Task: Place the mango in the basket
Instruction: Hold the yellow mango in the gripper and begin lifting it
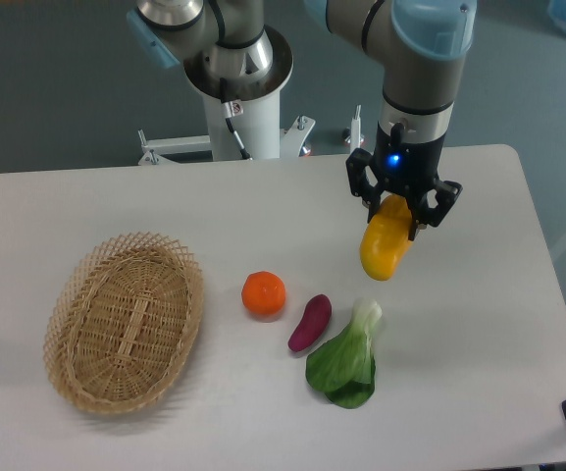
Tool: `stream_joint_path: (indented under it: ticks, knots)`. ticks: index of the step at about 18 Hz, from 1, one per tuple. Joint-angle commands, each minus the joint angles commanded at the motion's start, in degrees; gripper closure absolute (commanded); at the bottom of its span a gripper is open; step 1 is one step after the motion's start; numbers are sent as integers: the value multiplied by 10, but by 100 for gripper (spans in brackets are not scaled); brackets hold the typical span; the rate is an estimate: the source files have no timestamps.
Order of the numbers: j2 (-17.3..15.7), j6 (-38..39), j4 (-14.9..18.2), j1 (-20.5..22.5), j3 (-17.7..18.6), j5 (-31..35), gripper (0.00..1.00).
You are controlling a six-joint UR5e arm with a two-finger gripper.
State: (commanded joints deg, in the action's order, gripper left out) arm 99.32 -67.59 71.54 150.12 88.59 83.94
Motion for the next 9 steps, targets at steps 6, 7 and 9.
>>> stream_joint_path:
  ticks: [6,7,9]
  knots:
    - [-1,-1,-9,0,7,0,56]
    - [-1,0,-8,-1,8,0,56]
    - [-3,7,-8,-4,12,1,56]
